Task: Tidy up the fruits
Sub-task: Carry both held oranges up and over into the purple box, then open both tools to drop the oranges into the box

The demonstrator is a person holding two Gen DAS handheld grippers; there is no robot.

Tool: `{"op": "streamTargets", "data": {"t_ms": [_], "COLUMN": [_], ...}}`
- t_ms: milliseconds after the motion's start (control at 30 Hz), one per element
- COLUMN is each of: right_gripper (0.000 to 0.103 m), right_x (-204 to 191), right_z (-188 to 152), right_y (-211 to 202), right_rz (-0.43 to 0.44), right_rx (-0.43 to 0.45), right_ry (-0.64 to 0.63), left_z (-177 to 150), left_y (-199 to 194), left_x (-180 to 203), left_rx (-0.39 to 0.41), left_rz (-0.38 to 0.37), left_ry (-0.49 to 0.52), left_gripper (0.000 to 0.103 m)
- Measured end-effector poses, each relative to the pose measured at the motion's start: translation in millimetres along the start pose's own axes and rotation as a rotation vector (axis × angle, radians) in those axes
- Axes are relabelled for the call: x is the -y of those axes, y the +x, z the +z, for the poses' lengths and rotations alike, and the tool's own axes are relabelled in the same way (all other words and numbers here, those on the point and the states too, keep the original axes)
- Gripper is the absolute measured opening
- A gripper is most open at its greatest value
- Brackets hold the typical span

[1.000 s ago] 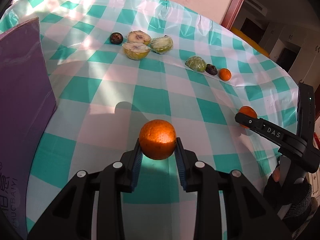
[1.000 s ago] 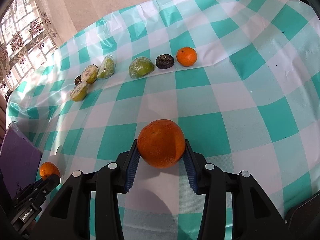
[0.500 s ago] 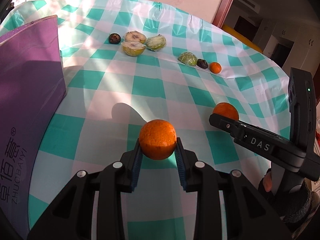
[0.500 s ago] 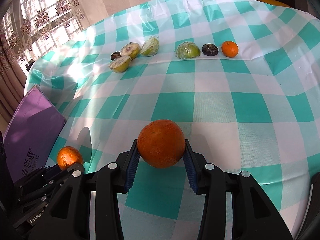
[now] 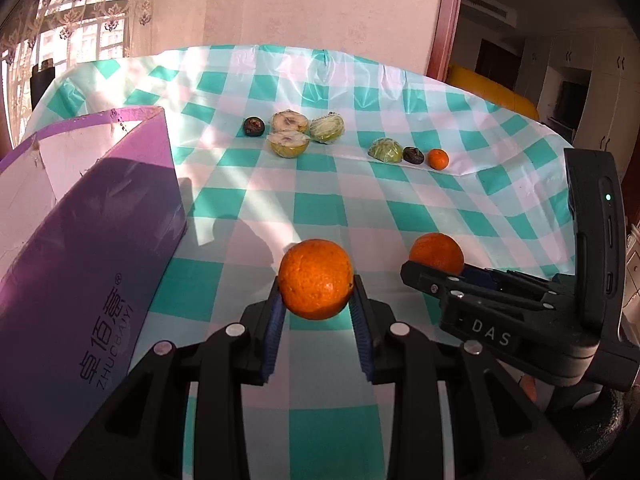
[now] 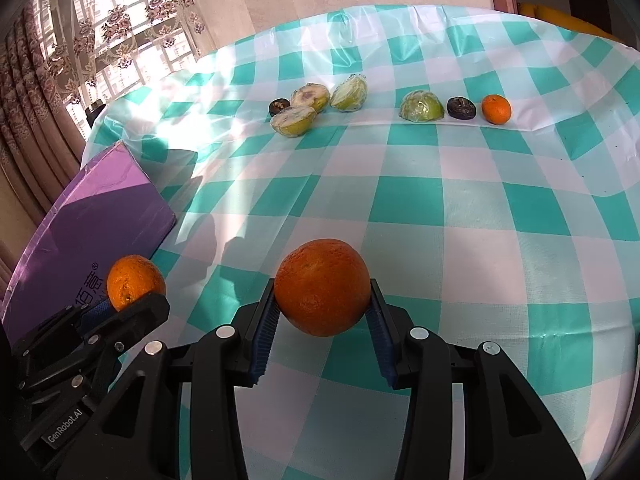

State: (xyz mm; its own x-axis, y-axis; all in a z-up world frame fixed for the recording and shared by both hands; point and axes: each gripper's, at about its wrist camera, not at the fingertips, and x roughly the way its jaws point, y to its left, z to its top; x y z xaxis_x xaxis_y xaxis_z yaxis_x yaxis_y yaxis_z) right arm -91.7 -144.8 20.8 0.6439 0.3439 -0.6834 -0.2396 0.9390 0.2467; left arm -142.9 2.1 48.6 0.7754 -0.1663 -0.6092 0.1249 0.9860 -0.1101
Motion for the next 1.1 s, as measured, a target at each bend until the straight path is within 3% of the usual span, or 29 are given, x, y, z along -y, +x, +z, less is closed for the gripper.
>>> {"op": "streamTargets", "data": {"t_ms": [200, 367, 500, 633, 833, 1100], "right_gripper": [0.043, 0.043, 0.043, 0.043, 0.043, 0.043], "right_x": [-29, -67, -94, -117, -158, -234], "right_z": [-1, 3, 5, 4, 9, 20], "right_y": [-15, -46, -65, -70, -63, -40], "right_rz": [0.033, 0.082, 0.137, 0.178, 0.232, 0.261], "right_rx": [0.061, 0.186, 0.242, 0.254, 0.231, 0.184], "right_ry": [-0.072, -0.200, -0.265, -0.313, -0.373, -0.480], "left_z": [10, 18, 29, 36, 31, 12], "left_y": [-49, -93, -130, -154, -165, -163], "left_x": [-8, -25, -50, -86, -155, -200], "left_rx": [0.092, 0.167, 0.242, 0.295, 0.252, 0.137], "left_rz": [0.060, 0.097, 0.152, 0.256, 0.351, 0.482], "left_ry": [0.019, 0.005, -0.037, -0.102, -0.242, -0.233], "left_gripper": [0.032, 0.032, 0.032, 0.033, 0.033, 0.033]}}
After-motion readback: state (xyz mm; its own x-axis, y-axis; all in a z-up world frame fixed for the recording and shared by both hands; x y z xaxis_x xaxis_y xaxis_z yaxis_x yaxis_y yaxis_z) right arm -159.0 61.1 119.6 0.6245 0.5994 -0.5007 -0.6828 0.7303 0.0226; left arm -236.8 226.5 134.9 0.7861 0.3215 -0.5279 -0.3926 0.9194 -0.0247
